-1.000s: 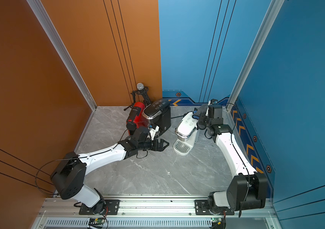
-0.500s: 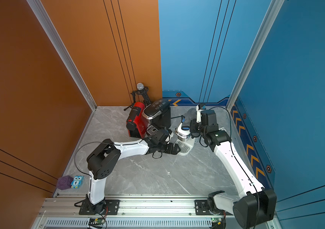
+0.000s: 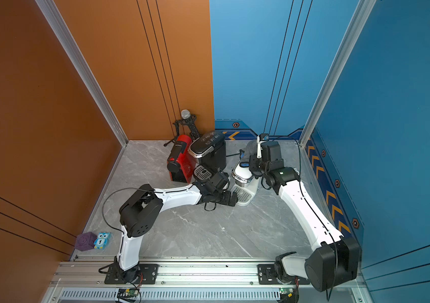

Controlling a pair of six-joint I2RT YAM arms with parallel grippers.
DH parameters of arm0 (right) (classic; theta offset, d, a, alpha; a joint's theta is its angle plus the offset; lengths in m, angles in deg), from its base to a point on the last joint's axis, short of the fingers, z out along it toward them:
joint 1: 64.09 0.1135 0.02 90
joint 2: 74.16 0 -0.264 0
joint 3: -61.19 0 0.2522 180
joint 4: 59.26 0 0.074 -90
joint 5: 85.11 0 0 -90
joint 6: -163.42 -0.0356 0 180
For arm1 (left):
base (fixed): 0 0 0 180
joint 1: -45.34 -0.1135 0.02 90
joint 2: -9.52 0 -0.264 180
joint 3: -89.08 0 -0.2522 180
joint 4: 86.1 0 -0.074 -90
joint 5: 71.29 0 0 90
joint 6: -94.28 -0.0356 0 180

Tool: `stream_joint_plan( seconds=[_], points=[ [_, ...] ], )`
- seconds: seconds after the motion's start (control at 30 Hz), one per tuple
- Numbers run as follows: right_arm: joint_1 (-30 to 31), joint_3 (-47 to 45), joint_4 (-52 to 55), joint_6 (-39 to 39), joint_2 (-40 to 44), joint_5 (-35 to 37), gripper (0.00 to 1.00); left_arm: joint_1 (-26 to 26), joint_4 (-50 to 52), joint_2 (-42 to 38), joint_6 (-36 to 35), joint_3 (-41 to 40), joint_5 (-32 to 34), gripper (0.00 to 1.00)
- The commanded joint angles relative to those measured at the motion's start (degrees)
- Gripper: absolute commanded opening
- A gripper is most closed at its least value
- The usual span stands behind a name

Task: Wipe the surface of a coffee machine
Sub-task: Wipe the dirt from the surface of the coffee machine.

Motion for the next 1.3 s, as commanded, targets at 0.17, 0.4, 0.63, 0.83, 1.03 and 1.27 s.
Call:
stream_joint_plan(
  seconds=[0.17,0.4,0.63,0.83,1.03,1.27],
  points=[
    [-7.3,-1.8,3.9,-2.2,-7.7,1.8,0.10,0.2,6.1,2.6,-0.1,1.0,3.0,1.00],
    [-10.1,-4.3,2.2,-3.1,-8.3,-2.3,0.10,-0.1,6.7,3.1,0.1,1.7,2.8,1.00],
    [-9.2,-4.1,2.1,-3.7,-1.7,-3.8,0.11,-0.8,7.5,5.1,-1.1,4.5,0.8,0.99],
    [-8.7,-3.5,2.6,-3.7,6.2,-2.8,0.10,-0.8,7.6,6.1,-1.1,5.6,0.5,0.88],
    [-5.8,-3.7,0.4,-1.6,10.8,-10.4,0.12,-0.9,7.7,6.4,0.0,5.5,0.8,0.78],
    [1.0,-2.6,4.2,0.2,8.8,-13.8,0.12,-0.9,7.6,7.0,0.1,5.7,0.1,0.73]
  ],
)
